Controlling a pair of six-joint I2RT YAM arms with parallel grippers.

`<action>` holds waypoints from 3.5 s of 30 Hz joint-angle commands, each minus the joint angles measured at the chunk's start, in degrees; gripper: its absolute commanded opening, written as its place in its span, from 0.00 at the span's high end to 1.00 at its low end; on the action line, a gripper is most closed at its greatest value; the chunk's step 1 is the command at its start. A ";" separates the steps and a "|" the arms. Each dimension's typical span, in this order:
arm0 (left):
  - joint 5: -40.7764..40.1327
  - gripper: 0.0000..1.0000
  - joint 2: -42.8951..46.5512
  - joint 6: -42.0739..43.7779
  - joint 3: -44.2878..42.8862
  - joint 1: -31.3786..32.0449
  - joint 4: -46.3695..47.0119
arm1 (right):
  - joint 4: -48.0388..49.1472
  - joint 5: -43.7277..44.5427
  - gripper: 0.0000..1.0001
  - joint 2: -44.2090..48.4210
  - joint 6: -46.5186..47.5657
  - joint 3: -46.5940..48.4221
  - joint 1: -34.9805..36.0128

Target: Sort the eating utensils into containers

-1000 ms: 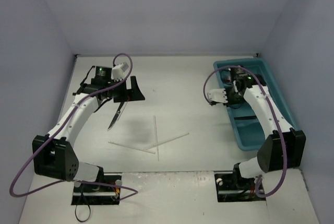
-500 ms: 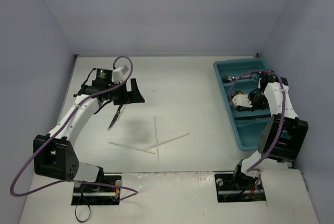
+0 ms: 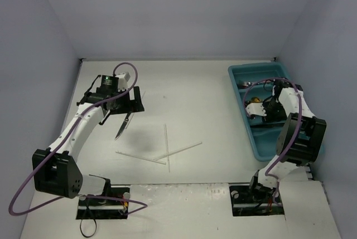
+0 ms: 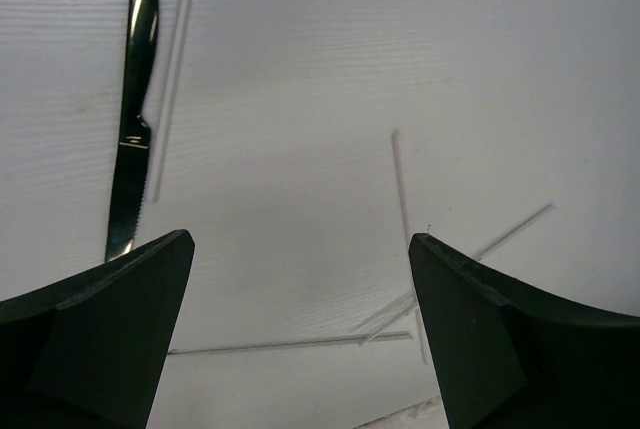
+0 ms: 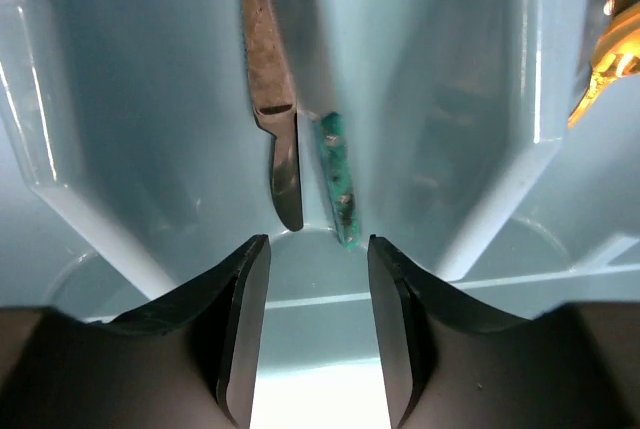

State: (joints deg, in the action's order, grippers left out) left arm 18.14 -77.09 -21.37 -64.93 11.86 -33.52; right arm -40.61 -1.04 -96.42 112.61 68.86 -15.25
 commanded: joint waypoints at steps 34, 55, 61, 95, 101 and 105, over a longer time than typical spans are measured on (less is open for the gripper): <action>-7.18 0.57 -32.52 26.33 -19.77 -5.00 -1.81 | -2.02 -24.17 0.64 12.18 -45.57 12.37 27.05; -5.50 0.67 -34.96 27.29 -16.22 -7.11 1.36 | -2.02 -22.29 0.64 13.54 -44.85 11.08 28.17; -5.90 0.67 -33.32 26.57 -12.12 -7.02 3.00 | -2.02 -21.91 0.64 13.28 -44.85 10.60 28.34; -0.28 1.00 -21.76 20.05 -18.06 -5.76 -6.61 | -0.86 -22.43 0.78 13.24 -37.87 14.13 42.08; 5.46 1.00 -18.09 16.52 -20.24 -5.35 -9.99 | 3.03 -24.40 0.79 13.90 -35.59 15.14 45.17; 18.78 1.00 -16.82 10.88 -20.70 -3.51 -10.08 | 9.83 -26.45 0.83 18.57 -30.17 11.18 49.43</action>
State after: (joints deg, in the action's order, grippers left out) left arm 23.27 -97.34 -4.04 -82.90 6.32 -41.56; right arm -38.98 -24.10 -83.95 76.48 81.52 30.05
